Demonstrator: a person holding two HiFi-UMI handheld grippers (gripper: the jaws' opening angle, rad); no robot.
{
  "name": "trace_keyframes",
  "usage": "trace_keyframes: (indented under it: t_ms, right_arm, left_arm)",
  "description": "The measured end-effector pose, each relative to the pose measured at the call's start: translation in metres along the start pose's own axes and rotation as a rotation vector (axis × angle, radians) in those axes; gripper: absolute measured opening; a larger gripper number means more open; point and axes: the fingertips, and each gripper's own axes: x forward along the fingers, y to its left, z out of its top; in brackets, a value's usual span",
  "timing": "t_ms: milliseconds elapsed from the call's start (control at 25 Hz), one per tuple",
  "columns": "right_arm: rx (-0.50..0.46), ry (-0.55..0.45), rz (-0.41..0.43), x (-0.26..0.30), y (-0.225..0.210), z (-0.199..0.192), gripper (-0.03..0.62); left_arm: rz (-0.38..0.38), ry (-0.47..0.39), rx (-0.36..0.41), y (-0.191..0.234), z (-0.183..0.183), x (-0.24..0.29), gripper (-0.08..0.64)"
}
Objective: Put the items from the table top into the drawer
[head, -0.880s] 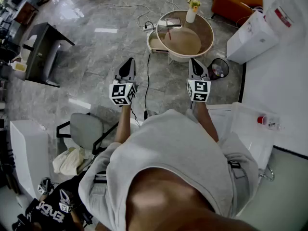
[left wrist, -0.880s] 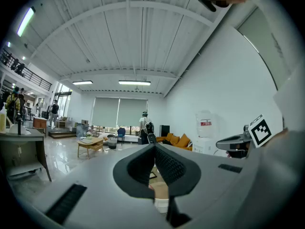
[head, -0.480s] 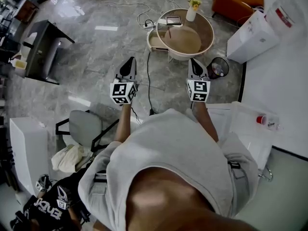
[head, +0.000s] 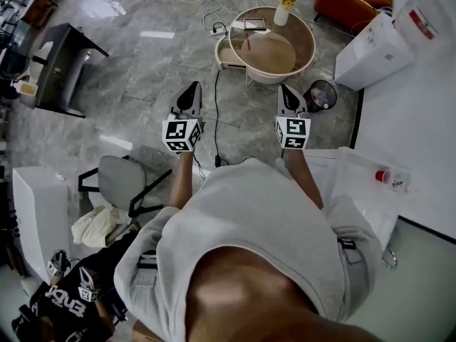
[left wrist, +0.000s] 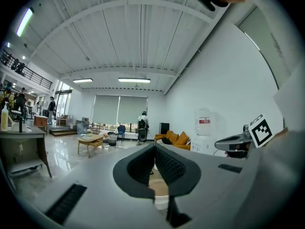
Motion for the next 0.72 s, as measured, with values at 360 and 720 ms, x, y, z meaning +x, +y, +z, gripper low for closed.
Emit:
trace_keyframes:
  t_ms: [360,720]
  right_arm:
    - [-0.011,-0.007,0.026,0.001,-0.014,0.0,0.023]
    - [-0.022,-0.009,0.043,0.029,-0.013,0.003,0.023]
  left_arm:
    - [0.011,0.007,-0.002,-0.019,-0.001,0.007,0.015]
    - [0.031,0.014,-0.013,-0.004,-0.009,0.02,0.015]
